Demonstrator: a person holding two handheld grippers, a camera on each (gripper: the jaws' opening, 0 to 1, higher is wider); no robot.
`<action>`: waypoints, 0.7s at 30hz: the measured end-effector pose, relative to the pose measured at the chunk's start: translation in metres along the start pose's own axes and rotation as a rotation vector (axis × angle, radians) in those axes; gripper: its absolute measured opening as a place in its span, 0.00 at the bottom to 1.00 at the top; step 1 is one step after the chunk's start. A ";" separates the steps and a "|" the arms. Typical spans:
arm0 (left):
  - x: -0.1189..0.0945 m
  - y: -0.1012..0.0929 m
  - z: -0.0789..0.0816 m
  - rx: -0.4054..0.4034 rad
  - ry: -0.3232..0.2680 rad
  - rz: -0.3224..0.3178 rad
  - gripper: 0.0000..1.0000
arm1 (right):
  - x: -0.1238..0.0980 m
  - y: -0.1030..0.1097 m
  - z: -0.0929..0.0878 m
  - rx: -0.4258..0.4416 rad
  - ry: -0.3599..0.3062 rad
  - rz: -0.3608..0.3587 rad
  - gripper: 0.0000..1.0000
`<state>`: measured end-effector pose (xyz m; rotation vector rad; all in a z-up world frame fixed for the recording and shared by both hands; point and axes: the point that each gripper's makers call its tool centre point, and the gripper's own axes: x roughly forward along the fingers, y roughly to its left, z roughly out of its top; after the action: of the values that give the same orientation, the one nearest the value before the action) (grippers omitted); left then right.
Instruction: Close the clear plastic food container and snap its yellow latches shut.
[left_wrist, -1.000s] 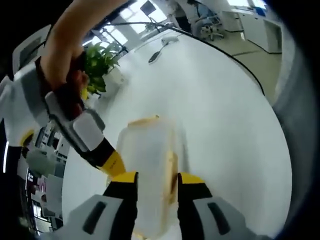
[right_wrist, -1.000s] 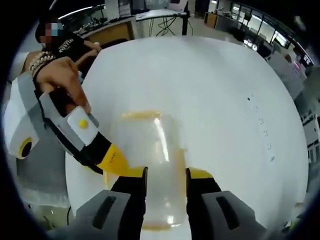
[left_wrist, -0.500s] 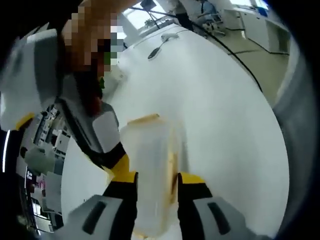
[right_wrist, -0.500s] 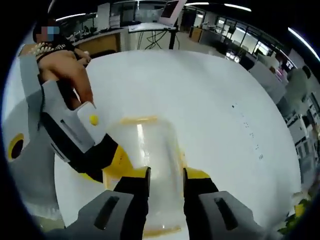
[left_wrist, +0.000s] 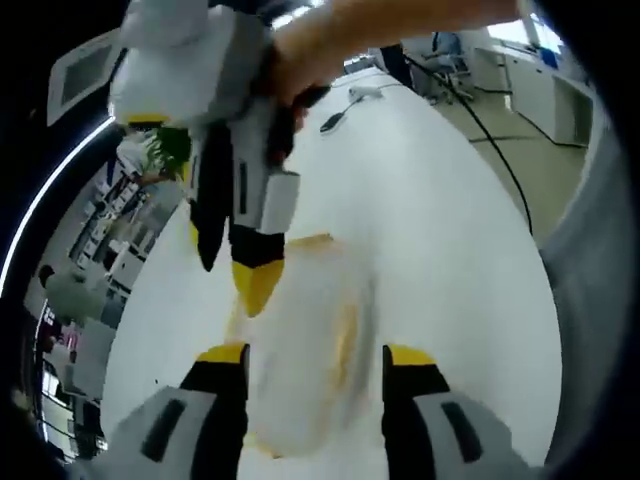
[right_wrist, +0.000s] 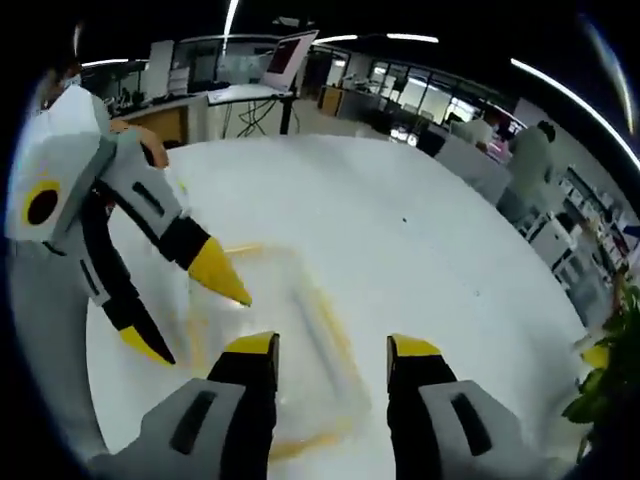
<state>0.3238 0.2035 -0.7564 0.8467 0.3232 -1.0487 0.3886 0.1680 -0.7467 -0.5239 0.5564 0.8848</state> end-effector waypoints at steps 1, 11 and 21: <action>-0.003 0.003 -0.001 -0.028 -0.013 0.012 0.66 | -0.003 0.001 -0.002 0.006 -0.008 0.003 0.43; -0.027 0.043 -0.031 -0.312 -0.078 0.160 0.85 | -0.029 0.002 -0.018 0.052 -0.130 -0.038 0.63; -0.028 0.054 -0.078 -0.546 -0.073 0.234 0.98 | -0.021 0.019 -0.055 0.134 -0.123 -0.027 1.00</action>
<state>0.3686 0.2917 -0.7657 0.3427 0.4129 -0.7188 0.3497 0.1318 -0.7776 -0.3525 0.4912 0.8421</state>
